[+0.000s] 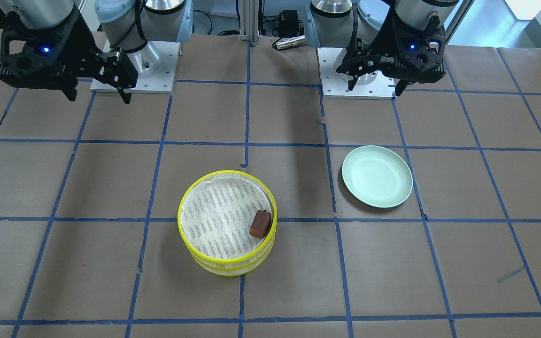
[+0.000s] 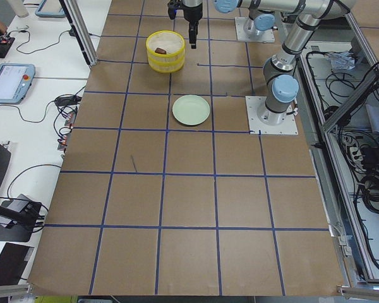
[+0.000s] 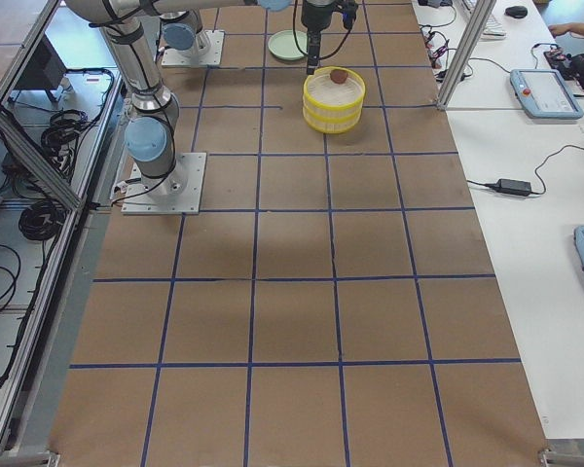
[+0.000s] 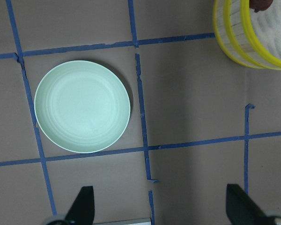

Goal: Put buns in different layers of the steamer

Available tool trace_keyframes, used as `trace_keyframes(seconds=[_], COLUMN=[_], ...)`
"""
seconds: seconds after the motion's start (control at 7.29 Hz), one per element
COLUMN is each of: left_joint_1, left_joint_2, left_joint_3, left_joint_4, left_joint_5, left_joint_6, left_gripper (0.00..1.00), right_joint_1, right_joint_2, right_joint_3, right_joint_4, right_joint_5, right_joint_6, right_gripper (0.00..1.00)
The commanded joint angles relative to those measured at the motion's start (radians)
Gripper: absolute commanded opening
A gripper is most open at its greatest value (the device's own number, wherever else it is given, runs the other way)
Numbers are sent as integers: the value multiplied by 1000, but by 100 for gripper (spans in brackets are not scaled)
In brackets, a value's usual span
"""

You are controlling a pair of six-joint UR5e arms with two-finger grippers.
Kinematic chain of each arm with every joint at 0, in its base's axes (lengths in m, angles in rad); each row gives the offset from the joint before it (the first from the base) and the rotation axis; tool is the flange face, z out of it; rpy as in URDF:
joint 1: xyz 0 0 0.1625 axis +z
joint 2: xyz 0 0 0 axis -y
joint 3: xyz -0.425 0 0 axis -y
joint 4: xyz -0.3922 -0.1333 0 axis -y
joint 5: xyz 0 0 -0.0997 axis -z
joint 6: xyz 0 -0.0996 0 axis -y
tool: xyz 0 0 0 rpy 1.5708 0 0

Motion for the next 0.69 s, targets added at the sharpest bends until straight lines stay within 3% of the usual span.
trace_keyframes(seconds=[0.0,0.55], left_joint_1=[6,11], left_joint_2=[3,3], left_joint_3=[-2,3], left_joint_4=[1,2], left_joint_5=[2,2], left_joint_6=[3,6], left_gripper=[100,100], right_joint_1=[1,1], right_joint_2=[0,0], right_joint_3=[2,14], right_joint_4=[9,5], right_joint_5=[3,4], right_joint_6=[0,-1], right_gripper=[100,100])
